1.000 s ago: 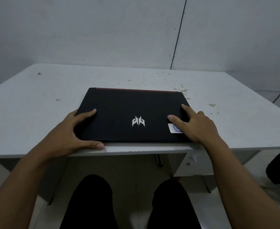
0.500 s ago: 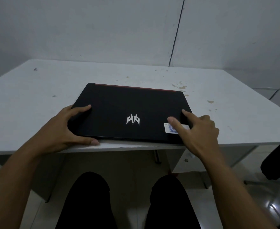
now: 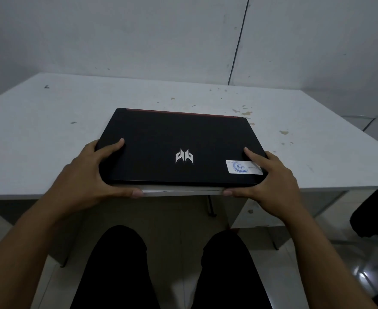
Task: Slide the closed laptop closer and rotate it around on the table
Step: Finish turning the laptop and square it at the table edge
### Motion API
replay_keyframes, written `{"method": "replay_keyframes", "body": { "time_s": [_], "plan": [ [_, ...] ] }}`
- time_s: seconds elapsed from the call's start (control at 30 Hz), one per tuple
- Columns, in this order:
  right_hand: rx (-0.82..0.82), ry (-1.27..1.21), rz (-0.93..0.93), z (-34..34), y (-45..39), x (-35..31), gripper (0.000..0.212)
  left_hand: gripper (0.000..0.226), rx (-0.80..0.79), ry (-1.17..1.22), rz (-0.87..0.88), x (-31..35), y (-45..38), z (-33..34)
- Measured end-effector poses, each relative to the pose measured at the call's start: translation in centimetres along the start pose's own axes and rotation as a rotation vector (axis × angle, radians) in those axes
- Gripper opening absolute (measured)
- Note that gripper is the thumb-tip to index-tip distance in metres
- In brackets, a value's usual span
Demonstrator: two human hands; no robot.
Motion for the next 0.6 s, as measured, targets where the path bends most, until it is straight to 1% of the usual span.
{"method": "replay_keyframes", "body": {
  "time_s": [0.13,0.27,0.47,0.6],
  "plan": [
    [-0.032,-0.007,-0.032,-0.2,-0.6,0.0,0.124,0.134,0.041,-0.021,-0.008,0.4,0.8,0.1],
    [-0.052,-0.011,-0.042,-0.1,-1.0,0.2,0.126,0.129,0.084,-0.014,-0.023,0.6,1.5,0.2],
    [-0.015,-0.001,-0.086,0.1,-0.3,-0.2,0.126,0.117,0.123,-0.007,-0.008,0.3,1.7,-0.3],
    [0.002,0.028,-0.109,0.2,0.0,-0.4,0.124,0.114,0.126,0.010,-0.001,0.1,1.7,-0.4]
  ]
}}
Point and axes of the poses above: each hand's wrist, its own y-axis away from the middle knuckle, its own z-axis out of the palm, x = y × z, the point moved 10 cm from there along -y, towards the middle knuckle, and after that the axes turned 8 degrees about -y, right-handed, at the moved point
